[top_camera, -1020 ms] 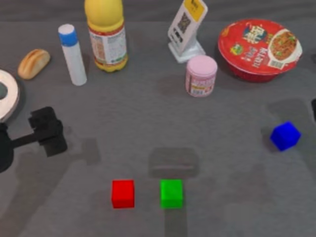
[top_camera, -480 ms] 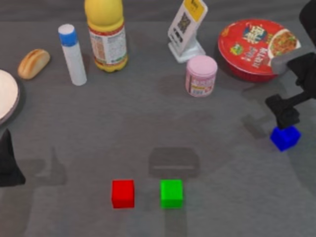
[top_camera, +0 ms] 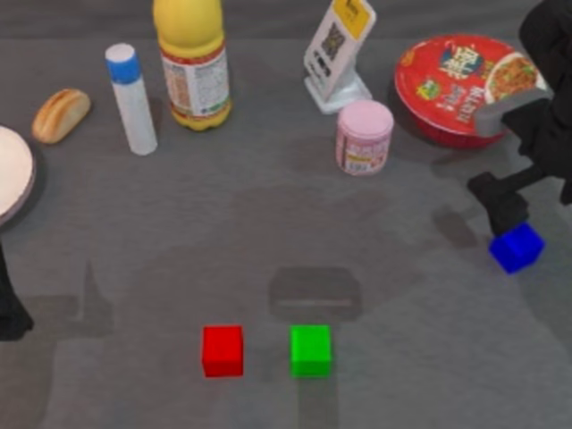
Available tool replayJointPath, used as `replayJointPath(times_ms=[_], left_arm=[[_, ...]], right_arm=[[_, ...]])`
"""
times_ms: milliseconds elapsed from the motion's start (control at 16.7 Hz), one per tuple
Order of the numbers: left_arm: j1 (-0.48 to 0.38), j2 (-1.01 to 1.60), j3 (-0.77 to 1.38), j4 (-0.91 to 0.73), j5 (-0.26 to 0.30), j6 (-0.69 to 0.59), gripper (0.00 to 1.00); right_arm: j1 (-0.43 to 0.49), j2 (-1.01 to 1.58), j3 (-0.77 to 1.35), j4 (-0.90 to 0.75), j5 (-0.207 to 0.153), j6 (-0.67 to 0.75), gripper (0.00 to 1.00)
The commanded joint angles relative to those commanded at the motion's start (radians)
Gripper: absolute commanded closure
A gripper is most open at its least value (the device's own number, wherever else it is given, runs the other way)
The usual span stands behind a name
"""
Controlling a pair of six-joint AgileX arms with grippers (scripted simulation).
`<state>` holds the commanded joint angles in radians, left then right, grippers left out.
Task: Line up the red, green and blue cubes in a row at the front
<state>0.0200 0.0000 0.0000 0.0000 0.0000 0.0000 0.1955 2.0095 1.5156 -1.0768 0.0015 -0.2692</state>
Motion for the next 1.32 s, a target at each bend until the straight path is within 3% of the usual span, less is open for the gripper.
replayJointPath(times_ms=[240,600,900,1320], left_arm=[[0.0,0.0,0.0,0.0,0.0,0.0,0.0],[0.0,0.0,0.0,0.0,0.0,0.0,0.0],[0.0,0.0,0.0,0.0,0.0,0.0,0.0],[0.0,0.0,0.0,0.0,0.0,0.0,0.0]], right_arm=[[-0.002,0.016,-0.029,0.042,0.0,-0.001,0.0],[0.001,0.106,-0.151,0.262,0.001,0.003,0.0],[0.002,0.117,-0.163,0.28,0.001,0.003,0.0],[0.002,0.117,-0.163,0.28,0.001,0.003,0.53]])
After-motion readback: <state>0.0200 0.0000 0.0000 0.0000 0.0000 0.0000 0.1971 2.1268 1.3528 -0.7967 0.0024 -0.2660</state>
